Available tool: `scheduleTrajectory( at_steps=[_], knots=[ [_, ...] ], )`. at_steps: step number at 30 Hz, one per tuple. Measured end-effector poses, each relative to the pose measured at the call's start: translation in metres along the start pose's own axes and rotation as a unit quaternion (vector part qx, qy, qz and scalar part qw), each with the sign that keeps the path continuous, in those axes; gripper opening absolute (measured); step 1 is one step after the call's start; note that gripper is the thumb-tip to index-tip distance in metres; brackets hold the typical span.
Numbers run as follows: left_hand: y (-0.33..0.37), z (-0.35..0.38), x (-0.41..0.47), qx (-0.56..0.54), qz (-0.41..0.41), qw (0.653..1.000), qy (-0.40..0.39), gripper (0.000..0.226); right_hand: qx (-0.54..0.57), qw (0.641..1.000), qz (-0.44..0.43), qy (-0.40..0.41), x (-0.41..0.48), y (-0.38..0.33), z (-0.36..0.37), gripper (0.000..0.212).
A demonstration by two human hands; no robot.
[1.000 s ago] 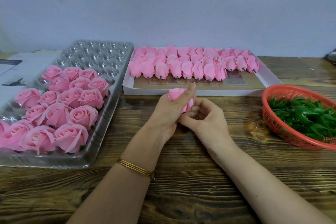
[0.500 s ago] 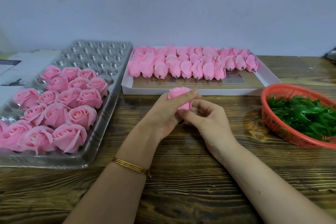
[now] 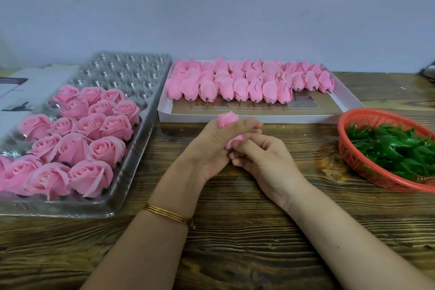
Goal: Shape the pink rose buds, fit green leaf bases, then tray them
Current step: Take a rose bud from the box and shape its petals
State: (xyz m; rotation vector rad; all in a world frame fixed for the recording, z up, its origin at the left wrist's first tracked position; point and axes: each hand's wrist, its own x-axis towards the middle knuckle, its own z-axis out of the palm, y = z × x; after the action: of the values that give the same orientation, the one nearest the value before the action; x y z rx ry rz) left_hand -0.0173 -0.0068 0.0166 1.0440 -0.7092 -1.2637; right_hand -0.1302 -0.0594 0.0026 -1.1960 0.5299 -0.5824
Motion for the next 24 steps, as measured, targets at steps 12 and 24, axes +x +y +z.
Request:
scheduleTrajectory(
  at_steps=[12,24],
  knots=[
    [-0.001,0.01,0.001,0.001,0.003,0.996,0.087,0.042,-0.016,0.999,-0.027,0.022,0.001,0.004,-0.003,0.025],
    [-0.005,0.002,0.002,0.042,0.029,0.998,0.027,0.045,0.01,1.0,0.002,0.009,0.002,-0.001,-0.006,0.02]
  ],
)
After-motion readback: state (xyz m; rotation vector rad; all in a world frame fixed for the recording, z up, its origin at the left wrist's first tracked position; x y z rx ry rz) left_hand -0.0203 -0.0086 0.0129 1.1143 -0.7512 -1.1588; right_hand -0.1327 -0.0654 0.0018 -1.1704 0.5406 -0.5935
